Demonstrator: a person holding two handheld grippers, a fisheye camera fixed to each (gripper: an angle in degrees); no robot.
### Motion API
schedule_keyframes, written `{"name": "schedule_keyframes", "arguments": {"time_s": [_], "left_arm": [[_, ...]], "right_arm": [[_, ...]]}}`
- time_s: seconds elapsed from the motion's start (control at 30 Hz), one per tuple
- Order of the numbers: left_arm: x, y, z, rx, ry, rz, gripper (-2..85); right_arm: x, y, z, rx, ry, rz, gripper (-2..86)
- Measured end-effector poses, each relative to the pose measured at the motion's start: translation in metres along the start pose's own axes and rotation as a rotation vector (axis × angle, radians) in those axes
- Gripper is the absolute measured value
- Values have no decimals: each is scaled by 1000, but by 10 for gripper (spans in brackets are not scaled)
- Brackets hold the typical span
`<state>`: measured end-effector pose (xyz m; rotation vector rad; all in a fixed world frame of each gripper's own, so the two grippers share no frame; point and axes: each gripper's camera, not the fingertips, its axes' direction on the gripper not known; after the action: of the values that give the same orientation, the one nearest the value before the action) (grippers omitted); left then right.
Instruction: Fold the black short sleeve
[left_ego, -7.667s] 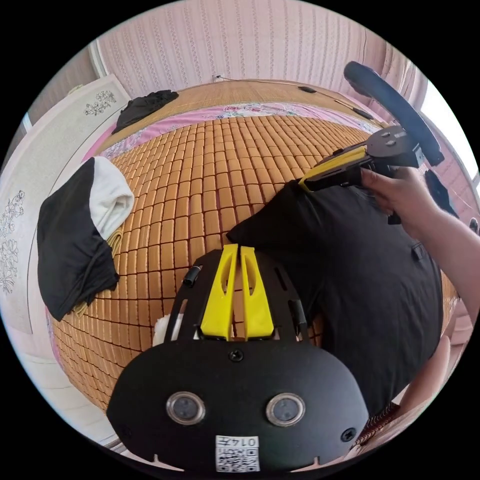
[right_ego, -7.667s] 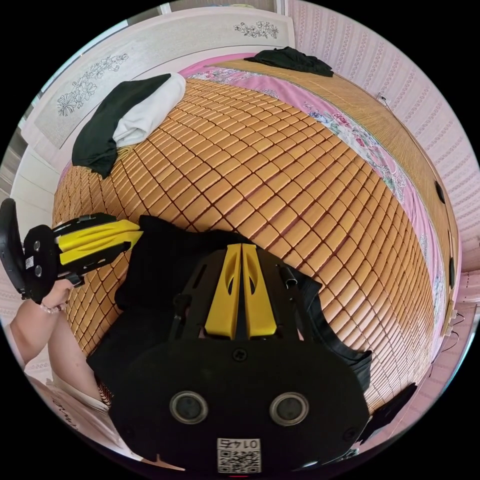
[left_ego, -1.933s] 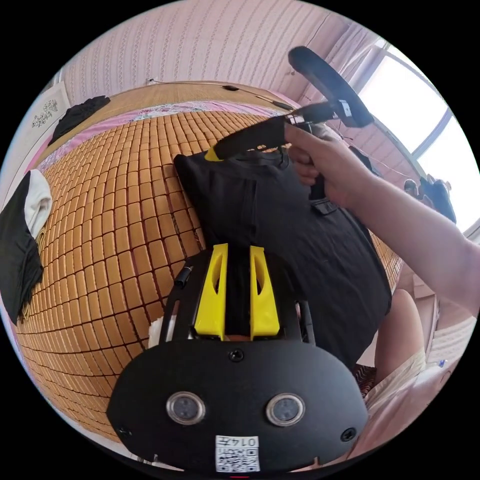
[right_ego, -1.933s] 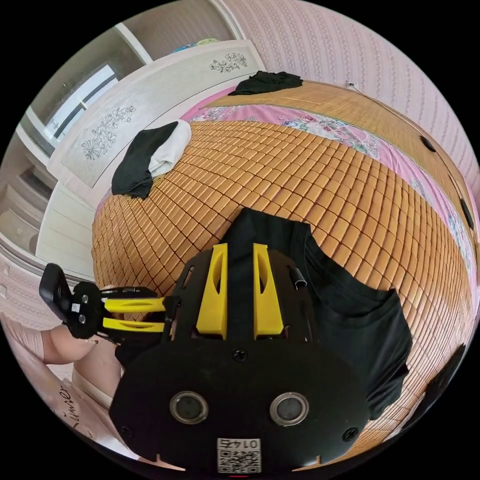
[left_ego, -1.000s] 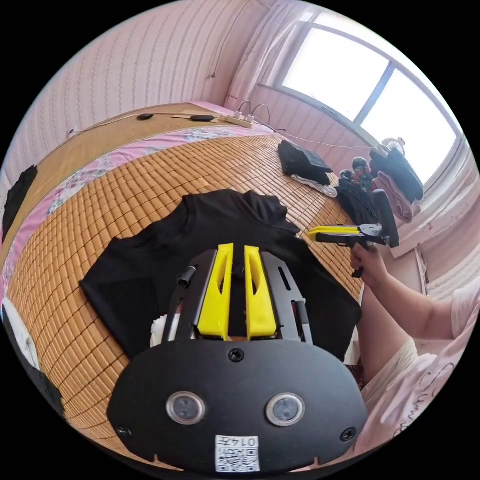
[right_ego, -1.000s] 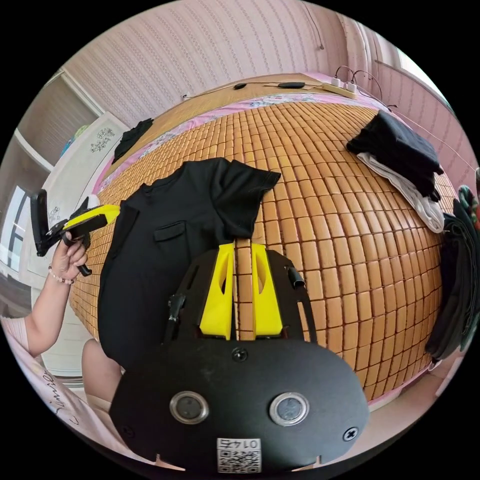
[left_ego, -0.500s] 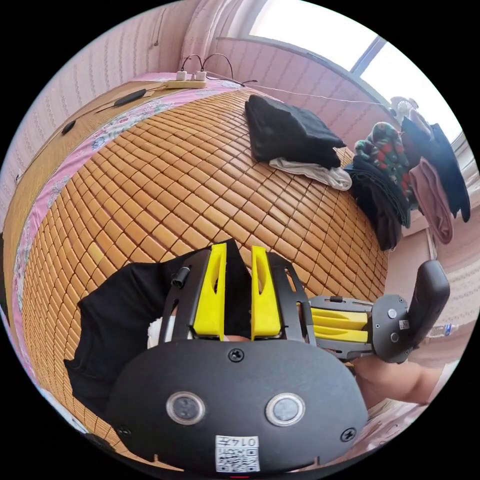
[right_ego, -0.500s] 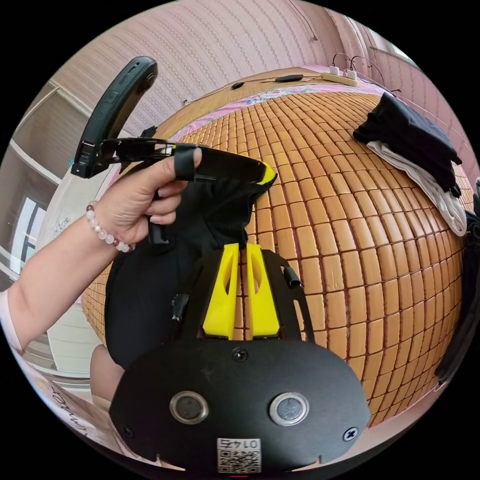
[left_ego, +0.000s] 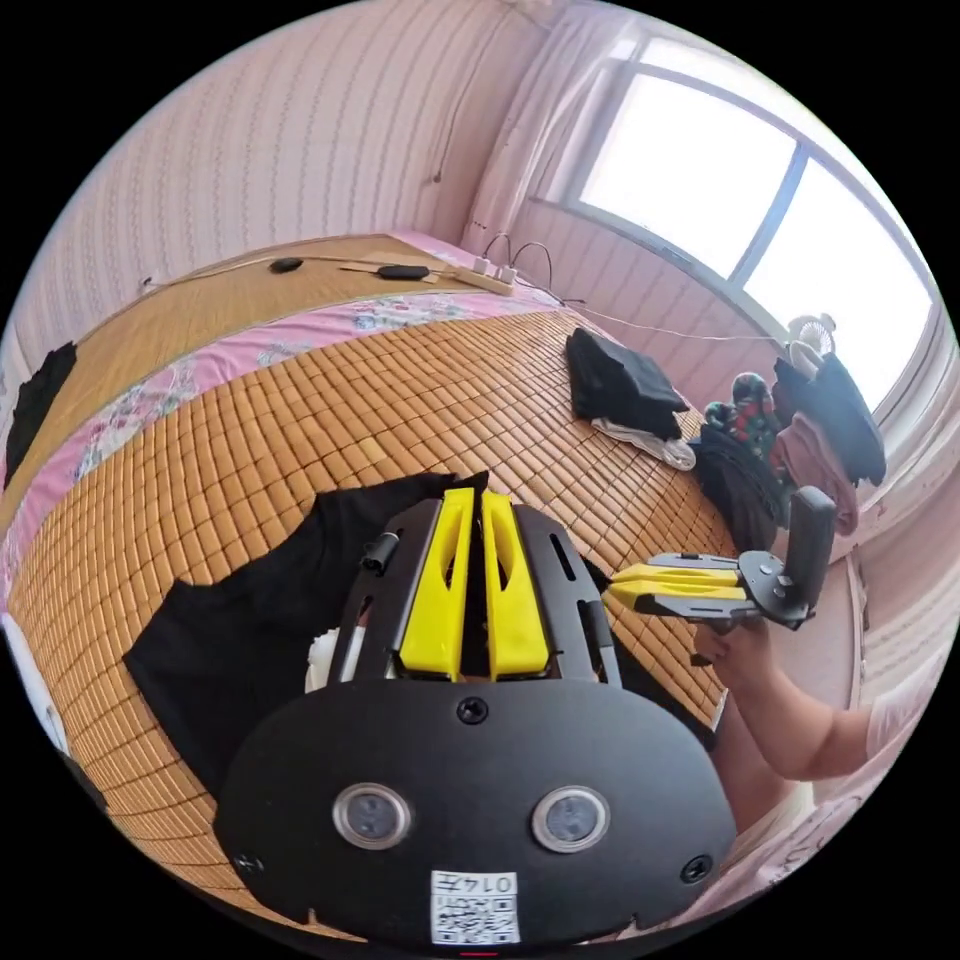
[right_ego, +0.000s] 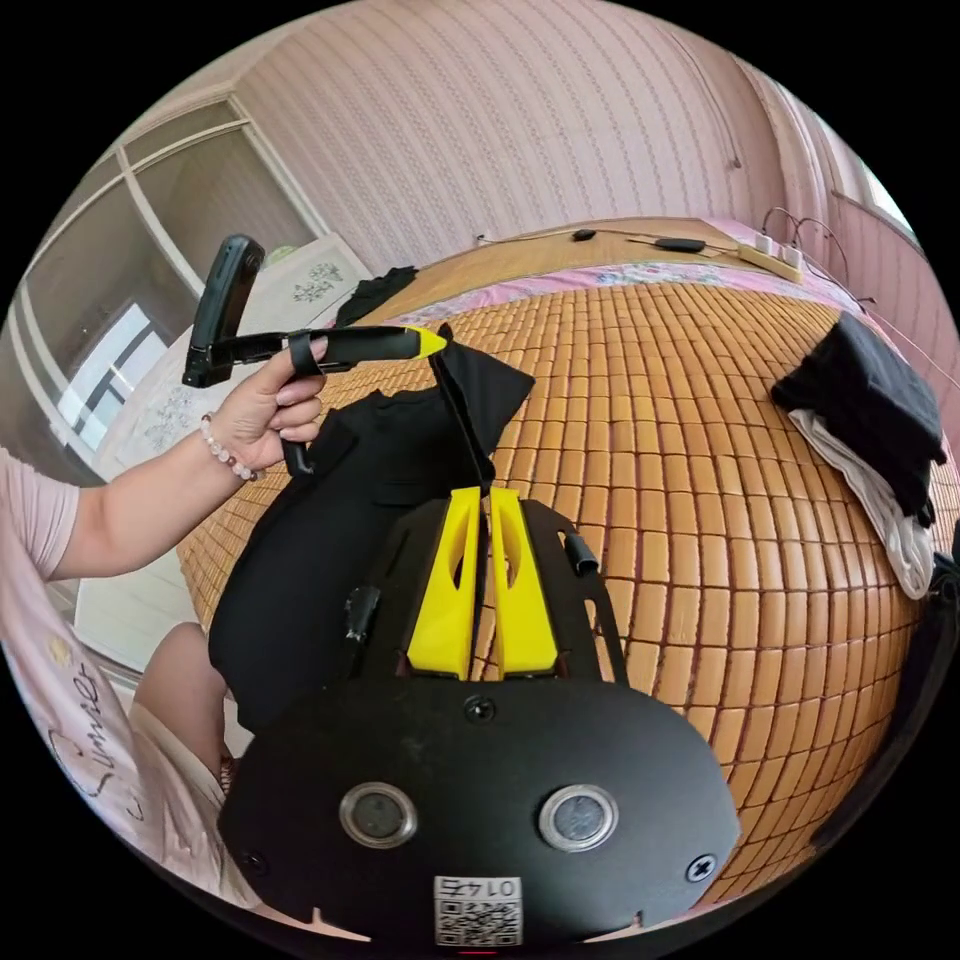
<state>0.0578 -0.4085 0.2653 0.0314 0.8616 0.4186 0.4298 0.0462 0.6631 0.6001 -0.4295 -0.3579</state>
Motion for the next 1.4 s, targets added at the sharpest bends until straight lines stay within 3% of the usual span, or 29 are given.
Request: {"name": "schedule_keyframes", "arguments": {"time_s": [0.17, 0.33, 0.5, 0.7, 0.83, 0.9, 1.07, 1.23, 1.4], "left_arm": [[-54, 66, -27, -99, -36, -118, 29], [-100, 105, -73, -27, -106, -193, 34], [-162, 137, -104, -31, -321, -243, 47], [-239, 161, -102, -55, -176, -526, 106], [-258, 166, -90, -81, -87, -576, 76], [-259, 165, -91, -109, -148, -537, 19], [-259, 166, -112, -17, -208, -513, -1], [-247, 172, -157, 157, -142, -495, -3], [-192, 213, -221, 198, -81, -291, -4]], "right_arm": [[4, 10, 18, -118, -11, -28, 24], [15, -10, 31, -151, 15, -45, 45], [28, -64, 63, -183, 88, -100, 85], [69, -118, 111, -208, 19, 21, 107], [75, -133, 137, -294, 61, 21, 45], [70, -138, 141, -316, 101, -17, 25], [68, -155, 125, -238, 140, -31, 10], [66, -157, 82, -90, 83, -17, 7], [41, -112, 14, -6, -27, -118, 6]]}}
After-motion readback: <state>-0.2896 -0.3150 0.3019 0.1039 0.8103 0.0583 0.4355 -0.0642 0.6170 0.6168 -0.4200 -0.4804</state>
